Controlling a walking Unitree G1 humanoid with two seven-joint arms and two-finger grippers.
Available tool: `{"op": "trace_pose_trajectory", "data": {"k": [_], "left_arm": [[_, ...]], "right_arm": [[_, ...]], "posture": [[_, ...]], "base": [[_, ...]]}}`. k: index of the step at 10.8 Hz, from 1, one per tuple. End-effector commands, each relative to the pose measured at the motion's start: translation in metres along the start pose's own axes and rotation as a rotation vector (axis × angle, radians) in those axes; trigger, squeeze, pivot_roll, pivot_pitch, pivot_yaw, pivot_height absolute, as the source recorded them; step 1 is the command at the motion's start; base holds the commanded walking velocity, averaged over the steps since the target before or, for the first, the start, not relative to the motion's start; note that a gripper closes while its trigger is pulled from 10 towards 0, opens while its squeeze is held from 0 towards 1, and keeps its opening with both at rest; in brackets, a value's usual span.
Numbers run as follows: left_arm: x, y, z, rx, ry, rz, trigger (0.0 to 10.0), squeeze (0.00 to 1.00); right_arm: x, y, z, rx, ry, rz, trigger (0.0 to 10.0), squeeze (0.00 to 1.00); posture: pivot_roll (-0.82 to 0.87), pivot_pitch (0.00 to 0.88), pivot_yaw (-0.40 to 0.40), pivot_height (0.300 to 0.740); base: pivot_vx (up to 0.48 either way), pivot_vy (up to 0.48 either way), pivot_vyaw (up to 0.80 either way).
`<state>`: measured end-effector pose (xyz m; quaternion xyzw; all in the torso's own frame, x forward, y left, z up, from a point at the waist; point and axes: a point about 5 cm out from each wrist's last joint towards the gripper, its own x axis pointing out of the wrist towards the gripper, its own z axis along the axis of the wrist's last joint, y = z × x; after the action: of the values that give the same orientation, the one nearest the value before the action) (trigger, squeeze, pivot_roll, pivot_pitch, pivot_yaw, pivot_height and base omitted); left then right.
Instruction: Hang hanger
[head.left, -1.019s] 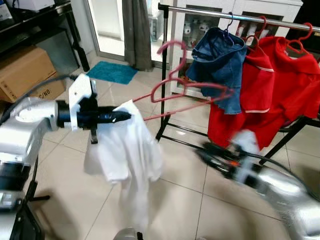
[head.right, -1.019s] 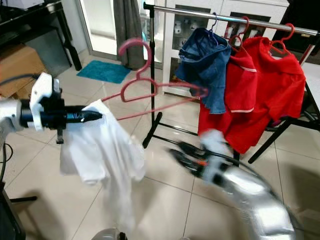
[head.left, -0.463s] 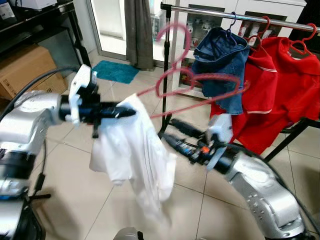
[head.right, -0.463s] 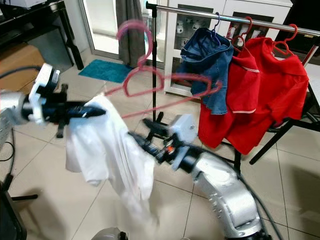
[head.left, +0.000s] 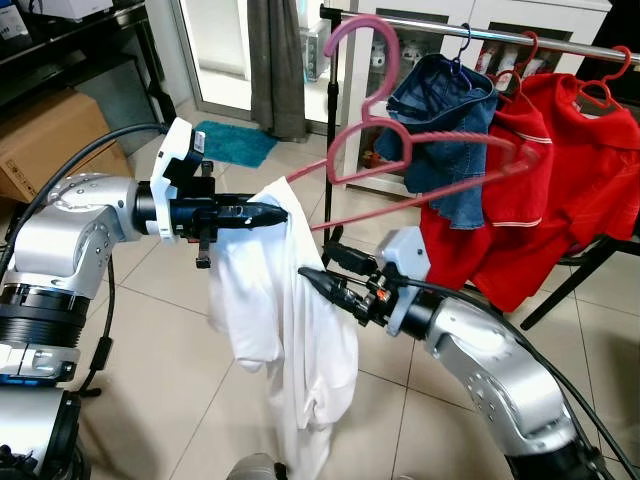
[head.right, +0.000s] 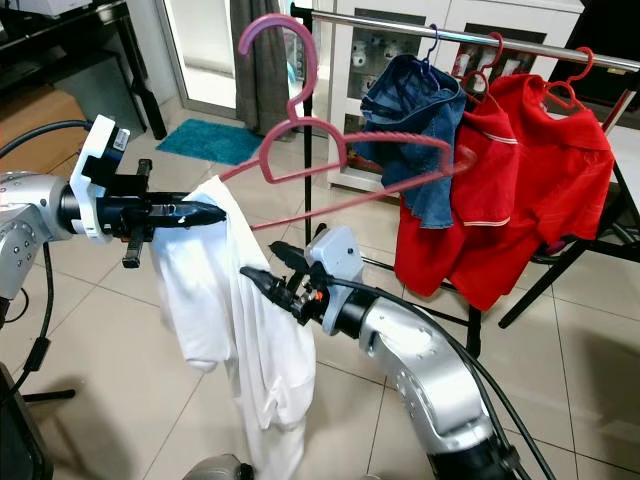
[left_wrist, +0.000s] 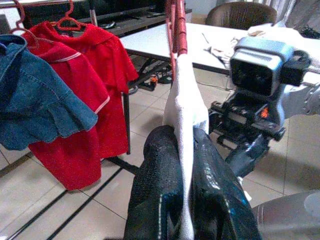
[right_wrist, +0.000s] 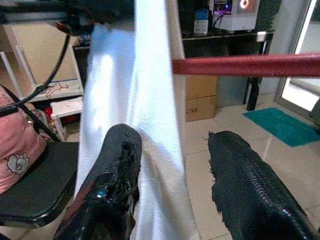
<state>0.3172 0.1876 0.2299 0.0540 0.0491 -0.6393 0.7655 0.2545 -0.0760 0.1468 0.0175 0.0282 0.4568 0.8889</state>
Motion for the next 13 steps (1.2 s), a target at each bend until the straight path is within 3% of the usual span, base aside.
{"op": "trace_pose_trajectory", "data": {"k": [1, 6, 13], "left_arm": [[0.005, -0.002, 0.013, 0.043, -0.017, -0.035, 0.0, 0.00], [0.006, 0.003, 0.020, 0.061, -0.026, -0.014, 0.0, 0.00], [0.002, 0.009, 0.043, 0.096, -0.051, -0.008, 0.0, 0.00]], "right_arm": [[0.005, 0.000, 0.007, -0.030, -0.022, 0.006, 10.0, 0.00], [0.007, 0.026, 0.001, 0.010, -0.021, 0.254, 10.0, 0.00], [0.022, 0.030, -0.038, 0.084, 0.087, 0.357, 10.0, 0.00]], "posture": [[0.04, 0.000, 0.043, 0.723], [0.05, 0.000, 0.053, 0.723], [0.09, 0.005, 0.074, 0.723]], "base": [[0.000, 0.000, 0.00], [0.000, 0.000, 0.00], [0.000, 0.000, 0.00]]}}
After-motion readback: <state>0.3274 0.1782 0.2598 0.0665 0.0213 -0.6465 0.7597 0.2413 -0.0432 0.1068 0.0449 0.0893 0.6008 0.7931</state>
